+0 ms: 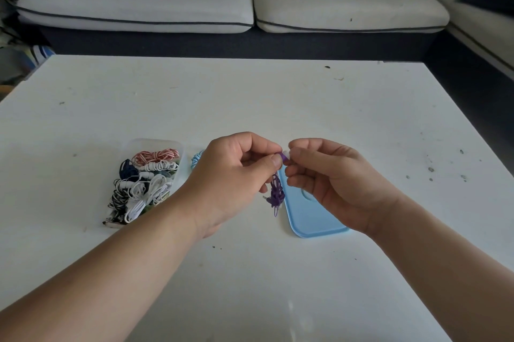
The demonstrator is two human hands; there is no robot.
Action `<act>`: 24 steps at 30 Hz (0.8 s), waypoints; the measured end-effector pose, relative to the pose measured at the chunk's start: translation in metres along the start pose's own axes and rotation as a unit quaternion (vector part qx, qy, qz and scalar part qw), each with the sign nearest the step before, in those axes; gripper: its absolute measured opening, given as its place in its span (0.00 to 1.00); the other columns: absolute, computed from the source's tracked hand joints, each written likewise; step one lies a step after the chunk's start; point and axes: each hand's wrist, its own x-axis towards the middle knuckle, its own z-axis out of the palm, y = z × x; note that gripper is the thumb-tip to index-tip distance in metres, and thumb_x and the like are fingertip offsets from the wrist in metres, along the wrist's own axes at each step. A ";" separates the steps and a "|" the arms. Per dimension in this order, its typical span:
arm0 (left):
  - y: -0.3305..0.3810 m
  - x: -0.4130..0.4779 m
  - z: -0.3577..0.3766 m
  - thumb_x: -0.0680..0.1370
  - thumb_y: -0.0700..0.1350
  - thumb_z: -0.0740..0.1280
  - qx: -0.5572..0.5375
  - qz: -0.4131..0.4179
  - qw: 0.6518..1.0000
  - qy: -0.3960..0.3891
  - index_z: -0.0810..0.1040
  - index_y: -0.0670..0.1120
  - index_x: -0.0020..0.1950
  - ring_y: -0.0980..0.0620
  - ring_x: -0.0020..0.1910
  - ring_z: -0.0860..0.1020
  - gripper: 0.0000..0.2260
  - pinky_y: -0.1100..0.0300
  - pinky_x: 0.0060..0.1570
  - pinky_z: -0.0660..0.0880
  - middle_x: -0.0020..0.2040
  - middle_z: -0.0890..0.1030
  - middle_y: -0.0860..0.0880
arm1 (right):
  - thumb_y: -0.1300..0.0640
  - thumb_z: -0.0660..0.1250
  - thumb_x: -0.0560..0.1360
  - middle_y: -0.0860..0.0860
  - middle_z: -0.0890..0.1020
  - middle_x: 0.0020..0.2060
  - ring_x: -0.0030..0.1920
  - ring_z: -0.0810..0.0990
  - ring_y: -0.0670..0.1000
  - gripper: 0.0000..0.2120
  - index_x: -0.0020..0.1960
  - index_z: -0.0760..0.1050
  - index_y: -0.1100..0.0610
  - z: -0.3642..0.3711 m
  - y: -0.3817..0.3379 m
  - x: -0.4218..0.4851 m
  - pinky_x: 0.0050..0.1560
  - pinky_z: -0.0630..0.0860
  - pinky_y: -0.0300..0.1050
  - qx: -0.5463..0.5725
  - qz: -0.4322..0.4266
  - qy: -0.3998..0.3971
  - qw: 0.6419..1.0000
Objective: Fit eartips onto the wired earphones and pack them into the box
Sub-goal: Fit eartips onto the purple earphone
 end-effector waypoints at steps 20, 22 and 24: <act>0.002 0.001 -0.001 0.79 0.37 0.72 -0.024 0.006 1.000 0.012 0.85 0.45 0.49 0.52 0.36 0.80 0.04 0.61 0.38 0.79 0.37 0.84 0.49 | 0.63 0.69 0.75 0.57 0.84 0.42 0.41 0.83 0.51 0.10 0.53 0.81 0.67 -0.004 0.002 0.002 0.44 0.82 0.41 0.029 0.022 -0.040 0.999; 0.002 0.000 -0.002 0.79 0.37 0.72 -0.016 0.010 1.000 0.008 0.85 0.45 0.49 0.52 0.35 0.79 0.04 0.62 0.37 0.79 0.36 0.84 0.50 | 0.62 0.69 0.74 0.58 0.84 0.42 0.40 0.83 0.50 0.10 0.52 0.81 0.67 -0.004 0.002 0.003 0.43 0.82 0.41 0.031 0.021 -0.037 0.999; 0.002 0.000 -0.001 0.79 0.37 0.72 -0.006 0.015 1.000 0.006 0.85 0.45 0.50 0.52 0.35 0.79 0.03 0.63 0.37 0.78 0.36 0.84 0.51 | 0.62 0.70 0.72 0.58 0.84 0.41 0.39 0.83 0.50 0.08 0.49 0.82 0.65 -0.003 0.002 0.003 0.43 0.83 0.40 0.028 0.020 -0.036 0.999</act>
